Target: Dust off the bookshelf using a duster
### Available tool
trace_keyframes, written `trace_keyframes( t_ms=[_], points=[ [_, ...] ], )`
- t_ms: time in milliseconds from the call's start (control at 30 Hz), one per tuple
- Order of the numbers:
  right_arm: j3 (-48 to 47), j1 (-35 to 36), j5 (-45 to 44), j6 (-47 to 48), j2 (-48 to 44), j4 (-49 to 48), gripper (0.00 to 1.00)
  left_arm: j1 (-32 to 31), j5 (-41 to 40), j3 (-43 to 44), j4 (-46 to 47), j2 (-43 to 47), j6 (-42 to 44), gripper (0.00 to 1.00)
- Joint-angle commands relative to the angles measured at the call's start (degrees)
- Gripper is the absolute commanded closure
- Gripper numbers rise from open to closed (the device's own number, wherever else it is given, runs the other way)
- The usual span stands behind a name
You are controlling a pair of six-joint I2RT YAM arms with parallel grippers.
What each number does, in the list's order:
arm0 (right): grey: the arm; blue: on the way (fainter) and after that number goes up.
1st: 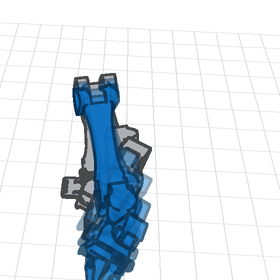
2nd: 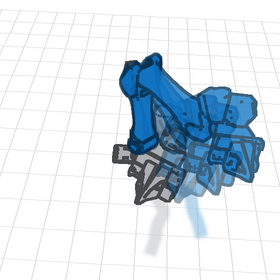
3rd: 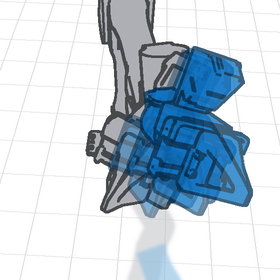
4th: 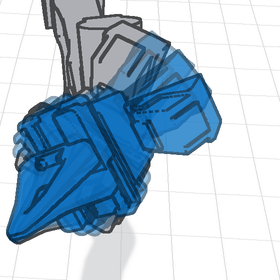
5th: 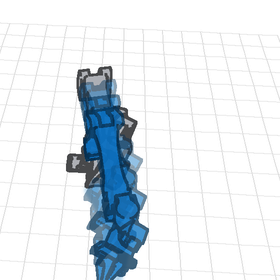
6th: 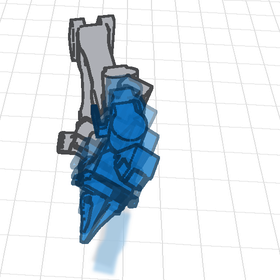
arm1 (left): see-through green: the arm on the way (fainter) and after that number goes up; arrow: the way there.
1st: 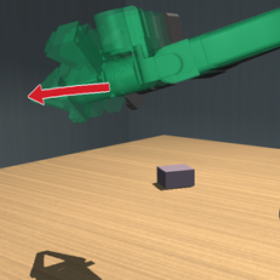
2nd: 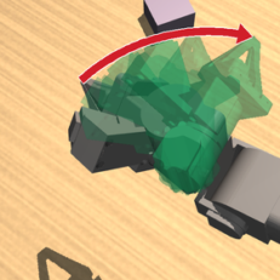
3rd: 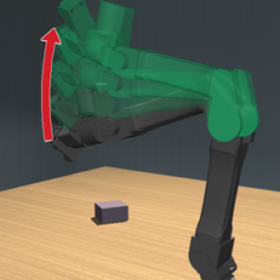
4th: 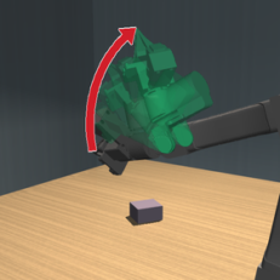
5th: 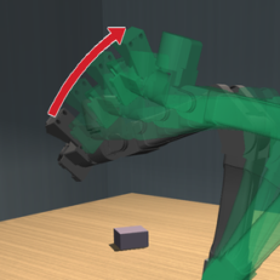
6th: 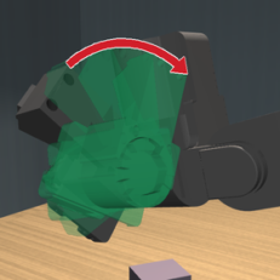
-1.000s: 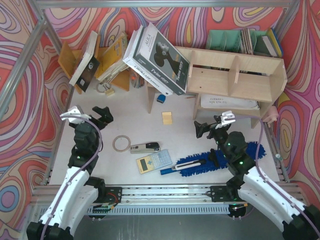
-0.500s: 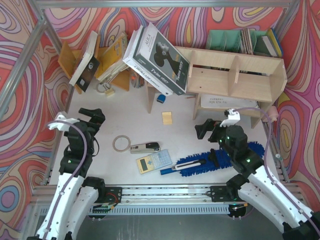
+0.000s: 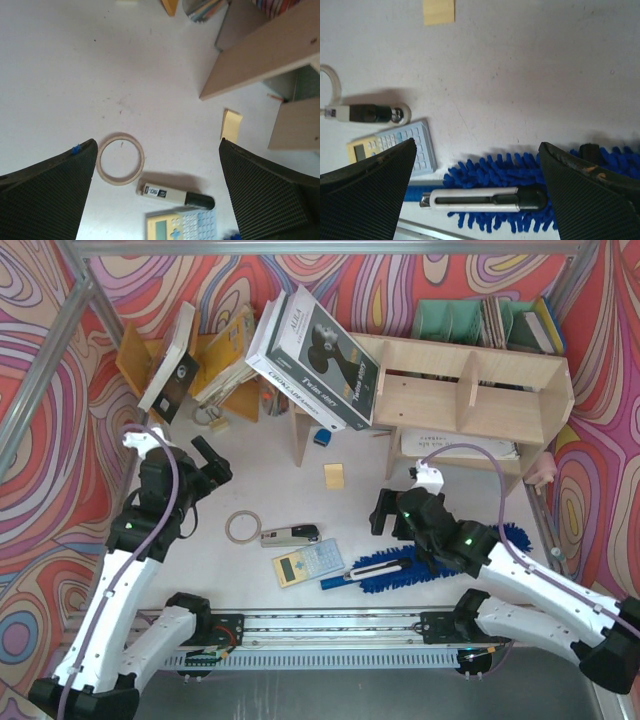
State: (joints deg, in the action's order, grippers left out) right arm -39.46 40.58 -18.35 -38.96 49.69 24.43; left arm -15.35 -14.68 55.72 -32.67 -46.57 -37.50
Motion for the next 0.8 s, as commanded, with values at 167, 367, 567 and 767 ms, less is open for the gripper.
trace_keyframes(
  t_ms=[167,367,567,767],
  points=[
    [-10.9,9.5,-9.2,-11.3,11.0,20.3,0.09,-2.0,5.0,-0.3,-2.4,0.9,9.5,0.01],
    [-14.3,10.3,-8.8,-16.9,13.7,31.4,0.15,-2.0,5.4,-0.2,-3.4,1.5,9.2,0.01],
    [-14.4,10.3,-10.0,-23.7,13.7,40.4,0.29,-2.0,5.2,0.5,-2.9,0.5,9.5,0.01],
    [-12.1,10.3,-10.8,-24.8,16.2,42.9,0.38,-2.0,6.2,0.6,-3.5,0.6,9.3,0.01]
  ],
)
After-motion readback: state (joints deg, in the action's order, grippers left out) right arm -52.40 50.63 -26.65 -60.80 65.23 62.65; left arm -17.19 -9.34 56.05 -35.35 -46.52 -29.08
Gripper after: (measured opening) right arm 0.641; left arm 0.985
